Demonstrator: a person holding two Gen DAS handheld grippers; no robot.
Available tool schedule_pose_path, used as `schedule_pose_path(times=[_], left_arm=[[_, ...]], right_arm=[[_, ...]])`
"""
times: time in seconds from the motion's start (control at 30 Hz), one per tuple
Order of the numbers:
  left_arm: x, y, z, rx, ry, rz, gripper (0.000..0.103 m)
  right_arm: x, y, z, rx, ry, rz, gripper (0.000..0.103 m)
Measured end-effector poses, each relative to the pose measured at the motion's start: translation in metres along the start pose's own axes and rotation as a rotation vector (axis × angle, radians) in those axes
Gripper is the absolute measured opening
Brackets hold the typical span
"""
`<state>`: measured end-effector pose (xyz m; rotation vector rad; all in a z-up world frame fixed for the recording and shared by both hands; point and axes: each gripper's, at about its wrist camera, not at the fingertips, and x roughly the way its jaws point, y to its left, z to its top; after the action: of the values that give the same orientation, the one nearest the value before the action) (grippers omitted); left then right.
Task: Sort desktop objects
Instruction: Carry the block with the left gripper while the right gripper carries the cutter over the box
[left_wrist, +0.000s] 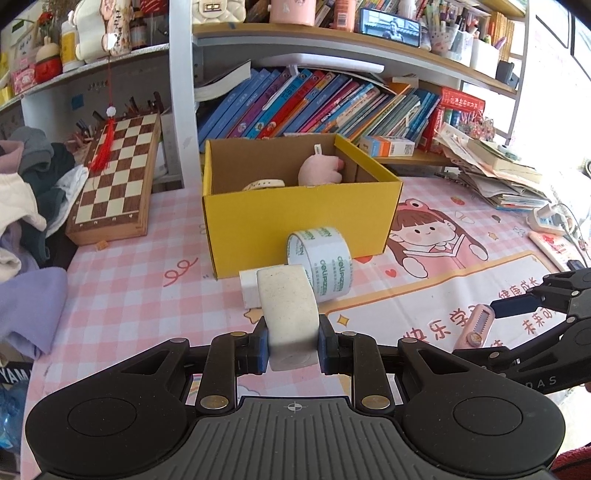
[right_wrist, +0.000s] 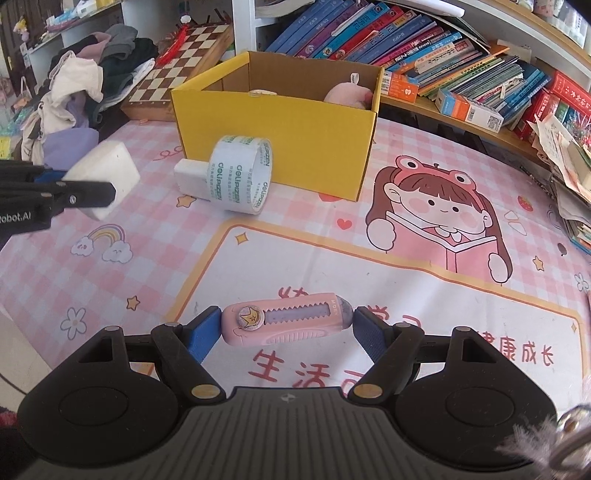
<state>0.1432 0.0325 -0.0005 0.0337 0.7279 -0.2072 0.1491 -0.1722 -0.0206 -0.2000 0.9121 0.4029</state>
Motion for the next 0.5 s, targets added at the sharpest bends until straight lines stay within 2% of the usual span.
schedule_pose_path(times=[0.17, 0.5], left_arm=[[-0.003, 0.0, 0.008, 0.028, -0.01, -0.018, 0.023], [-0.012, -0.007, 0.04, 0.109, -0.085, -0.072, 0.023]], right_arm=[[-0.007, -0.004, 0.007, -0.025, -0.002, 0.004, 0.076], [-0.032, -0.003, 0.05, -0.112, -0.095, 0.05, 0.076]])
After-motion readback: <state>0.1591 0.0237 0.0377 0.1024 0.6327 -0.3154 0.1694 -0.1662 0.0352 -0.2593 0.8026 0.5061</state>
